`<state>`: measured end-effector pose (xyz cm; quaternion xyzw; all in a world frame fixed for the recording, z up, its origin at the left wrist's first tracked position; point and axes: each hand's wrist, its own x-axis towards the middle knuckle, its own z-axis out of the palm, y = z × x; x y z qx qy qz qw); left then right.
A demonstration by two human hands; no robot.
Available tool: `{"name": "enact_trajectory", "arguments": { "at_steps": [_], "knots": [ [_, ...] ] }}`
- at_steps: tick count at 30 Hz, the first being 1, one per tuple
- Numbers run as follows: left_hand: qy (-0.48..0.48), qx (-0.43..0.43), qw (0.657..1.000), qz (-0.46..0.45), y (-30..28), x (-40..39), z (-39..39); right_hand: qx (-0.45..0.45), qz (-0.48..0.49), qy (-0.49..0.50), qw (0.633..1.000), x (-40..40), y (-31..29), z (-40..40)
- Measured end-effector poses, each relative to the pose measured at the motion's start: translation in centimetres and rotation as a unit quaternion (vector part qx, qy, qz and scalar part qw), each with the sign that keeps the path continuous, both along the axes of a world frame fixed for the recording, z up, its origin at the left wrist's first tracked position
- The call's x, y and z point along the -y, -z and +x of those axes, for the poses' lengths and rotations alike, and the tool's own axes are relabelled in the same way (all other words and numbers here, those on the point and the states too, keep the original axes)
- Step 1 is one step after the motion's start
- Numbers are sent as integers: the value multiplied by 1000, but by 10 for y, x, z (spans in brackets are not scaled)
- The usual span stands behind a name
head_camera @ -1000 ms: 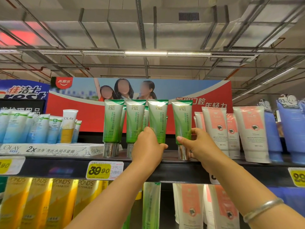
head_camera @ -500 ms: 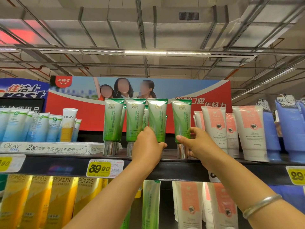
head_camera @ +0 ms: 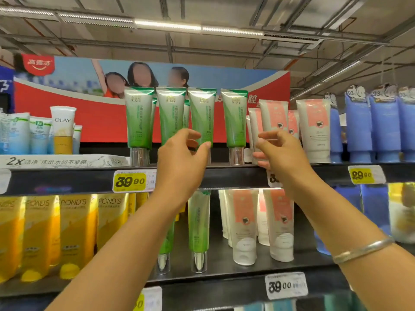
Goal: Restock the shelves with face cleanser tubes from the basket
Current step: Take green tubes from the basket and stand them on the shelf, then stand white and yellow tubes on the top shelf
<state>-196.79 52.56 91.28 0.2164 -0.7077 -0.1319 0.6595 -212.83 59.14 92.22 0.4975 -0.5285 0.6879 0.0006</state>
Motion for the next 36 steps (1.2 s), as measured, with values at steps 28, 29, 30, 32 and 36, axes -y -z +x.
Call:
{"name": "enact_trajectory", "arguments": {
  "at_steps": [28, 29, 30, 32, 36],
  "knots": [
    [384, 346, 521, 680, 491, -226, -71, 686, 235, 302, 619, -426, 545, 37],
    [371, 360, 508, 688, 500, -239, -83, 700, 226, 316, 598, -443, 554, 36],
    [357, 375, 496, 697, 511, -252, -94, 712, 219, 330, 580, -460, 563, 32],
    [335, 395, 474, 712, 534, -282, -115, 732, 202, 351, 548, -491, 579, 22],
    [308, 434, 444, 721, 577, -346, -153, 741, 221, 370, 516, -541, 616, -8]
  ]
}}
